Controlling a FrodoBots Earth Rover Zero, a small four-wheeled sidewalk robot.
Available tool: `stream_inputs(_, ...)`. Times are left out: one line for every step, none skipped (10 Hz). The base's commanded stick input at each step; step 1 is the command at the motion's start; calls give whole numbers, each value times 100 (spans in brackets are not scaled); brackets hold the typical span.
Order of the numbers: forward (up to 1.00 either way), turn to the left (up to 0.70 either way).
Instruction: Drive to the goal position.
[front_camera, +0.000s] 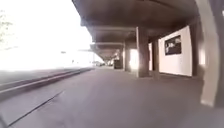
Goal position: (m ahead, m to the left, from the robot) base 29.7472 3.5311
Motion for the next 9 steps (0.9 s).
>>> stream_inputs(100, 1)
stream_inputs(100, 1)
stream_inputs(100, 1)
stream_inputs(100, 1)
stream_inputs(100, 1)
stream_inputs(100, 38)
stream_inputs(100, 22)
stream_inputs(100, 8)
stream_inputs(100, 4)
